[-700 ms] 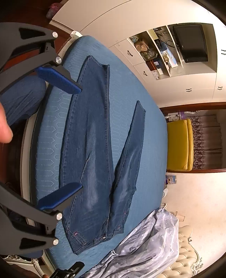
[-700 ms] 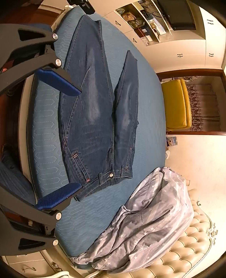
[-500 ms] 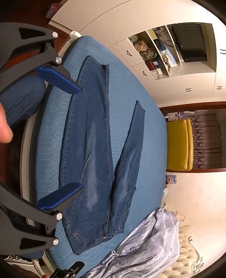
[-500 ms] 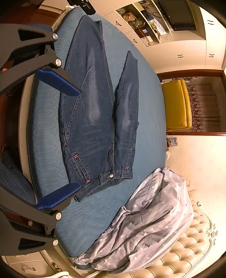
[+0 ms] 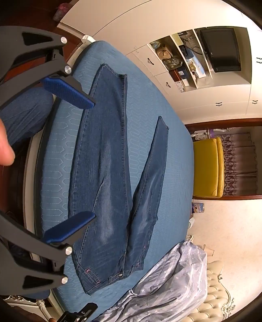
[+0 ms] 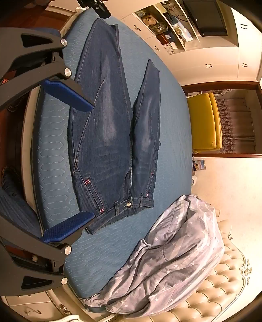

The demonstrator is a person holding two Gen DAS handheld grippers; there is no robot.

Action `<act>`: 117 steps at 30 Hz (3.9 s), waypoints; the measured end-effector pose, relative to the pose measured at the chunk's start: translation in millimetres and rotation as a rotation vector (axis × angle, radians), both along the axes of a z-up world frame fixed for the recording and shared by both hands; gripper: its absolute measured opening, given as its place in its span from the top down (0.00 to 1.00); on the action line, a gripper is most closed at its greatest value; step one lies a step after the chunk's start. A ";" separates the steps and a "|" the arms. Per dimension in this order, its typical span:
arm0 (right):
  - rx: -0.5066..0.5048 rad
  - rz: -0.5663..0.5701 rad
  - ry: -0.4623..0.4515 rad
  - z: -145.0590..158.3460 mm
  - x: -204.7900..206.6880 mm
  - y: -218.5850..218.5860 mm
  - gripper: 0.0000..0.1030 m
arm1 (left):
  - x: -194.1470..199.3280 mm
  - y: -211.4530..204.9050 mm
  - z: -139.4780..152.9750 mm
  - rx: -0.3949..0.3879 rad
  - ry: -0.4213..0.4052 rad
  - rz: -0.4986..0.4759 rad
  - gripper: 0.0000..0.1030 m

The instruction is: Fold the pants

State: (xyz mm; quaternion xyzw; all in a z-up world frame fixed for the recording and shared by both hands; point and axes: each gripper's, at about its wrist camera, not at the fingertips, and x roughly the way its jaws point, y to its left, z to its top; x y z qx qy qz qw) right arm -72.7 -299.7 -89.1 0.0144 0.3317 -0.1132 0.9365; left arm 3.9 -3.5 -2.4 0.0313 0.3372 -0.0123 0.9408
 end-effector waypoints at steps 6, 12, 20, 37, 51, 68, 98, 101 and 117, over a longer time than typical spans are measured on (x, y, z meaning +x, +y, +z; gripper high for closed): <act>0.000 0.001 0.000 -1.4 0.6 0.7 0.06 | -1.4 0.5 0.6 -0.001 0.002 0.003 0.01; 0.000 -0.001 0.000 -1.7 1.1 0.5 0.06 | -1.0 0.9 0.0 -0.003 0.001 0.001 0.01; 0.001 0.001 0.000 -1.2 0.8 -0.1 0.06 | -2.3 1.6 -0.3 -0.004 0.002 0.000 0.01; 0.000 0.001 0.000 -1.7 1.3 0.8 0.06 | -2.3 2.1 0.0 -0.005 0.002 0.000 0.01; -0.001 0.001 0.001 -3.1 1.9 0.3 0.06 | -2.3 1.7 -0.3 -0.006 0.003 0.000 0.01; 0.038 0.011 0.013 -10.0 8.2 -1.3 0.06 | 3.7 1.3 -9.3 -0.019 0.016 0.003 0.01; 0.260 -0.075 0.306 -158.7 448.5 -332.8 0.86 | 142.9 117.6 -144.7 -0.181 0.416 0.228 0.02; 0.200 -0.028 0.211 -120.2 430.3 -314.0 0.87 | 159.8 106.0 -139.1 -0.182 0.412 0.186 0.02; 0.351 0.306 -0.038 -90.7 105.5 -185.4 0.87 | 224.5 112.4 -86.4 -0.645 0.265 -0.034 0.19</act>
